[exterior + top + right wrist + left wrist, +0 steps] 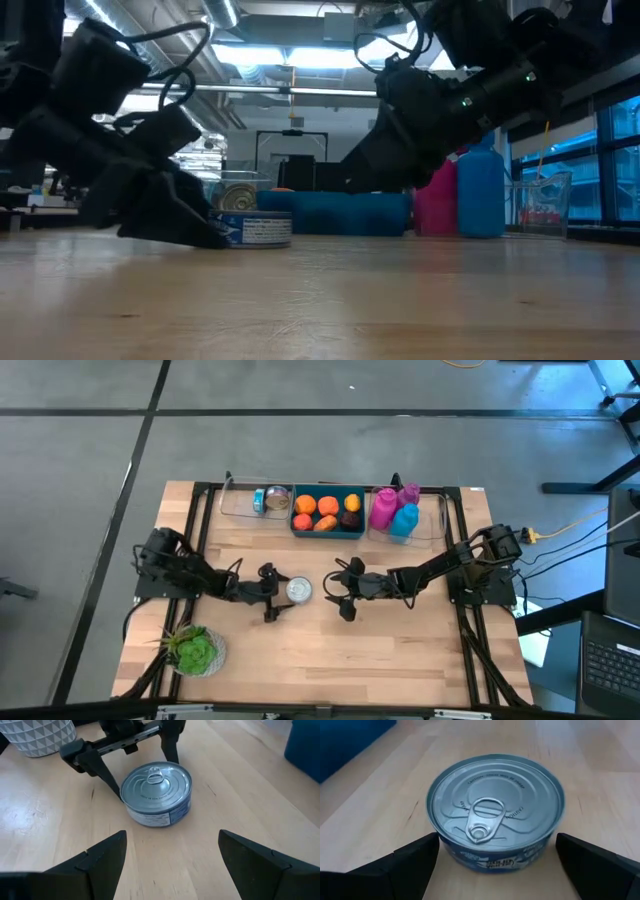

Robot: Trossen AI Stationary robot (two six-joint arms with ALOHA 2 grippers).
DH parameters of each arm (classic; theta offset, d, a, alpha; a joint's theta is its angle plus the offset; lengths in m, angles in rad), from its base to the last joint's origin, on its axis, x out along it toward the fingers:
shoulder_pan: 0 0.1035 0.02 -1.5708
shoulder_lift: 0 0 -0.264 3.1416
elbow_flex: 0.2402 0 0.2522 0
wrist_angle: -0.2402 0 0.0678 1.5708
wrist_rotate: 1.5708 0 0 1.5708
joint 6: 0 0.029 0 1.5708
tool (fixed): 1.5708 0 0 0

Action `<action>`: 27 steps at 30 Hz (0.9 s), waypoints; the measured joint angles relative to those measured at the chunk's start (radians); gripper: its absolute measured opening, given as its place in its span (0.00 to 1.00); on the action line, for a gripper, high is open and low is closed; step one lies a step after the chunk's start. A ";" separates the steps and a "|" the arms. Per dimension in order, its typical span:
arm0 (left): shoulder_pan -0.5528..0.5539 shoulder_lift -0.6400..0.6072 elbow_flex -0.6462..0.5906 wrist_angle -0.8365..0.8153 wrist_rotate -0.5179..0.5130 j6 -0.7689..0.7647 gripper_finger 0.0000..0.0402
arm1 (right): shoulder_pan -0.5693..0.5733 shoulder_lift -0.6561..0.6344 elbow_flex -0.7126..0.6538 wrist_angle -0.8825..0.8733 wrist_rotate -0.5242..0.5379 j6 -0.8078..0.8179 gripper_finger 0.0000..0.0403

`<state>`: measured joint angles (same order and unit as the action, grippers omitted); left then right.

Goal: Pick & Place Food Item
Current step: Put the blue tuna can into the left transparent bin

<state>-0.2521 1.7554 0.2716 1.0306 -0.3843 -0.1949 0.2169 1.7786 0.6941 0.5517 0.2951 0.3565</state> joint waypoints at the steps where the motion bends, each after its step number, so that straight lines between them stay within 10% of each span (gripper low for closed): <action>1: 0.010 0.009 0.005 0.005 0.006 0.000 1.00 | 0.000 0.000 0.000 0.000 0.000 0.000 0.78; 19: 0.103 0.123 0.129 0.072 0.151 0.035 1.00 | 0.000 0.005 0.000 -0.115 -0.024 0.003 0.77; 27: 0.113 0.136 0.153 0.071 0.178 0.034 1.00 | -0.012 0.067 0.000 -0.091 -0.052 0.009 0.54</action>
<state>-0.1394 1.8915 0.4245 1.1016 -0.2058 -0.1612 0.2052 1.8458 0.6941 0.4602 0.2428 0.3660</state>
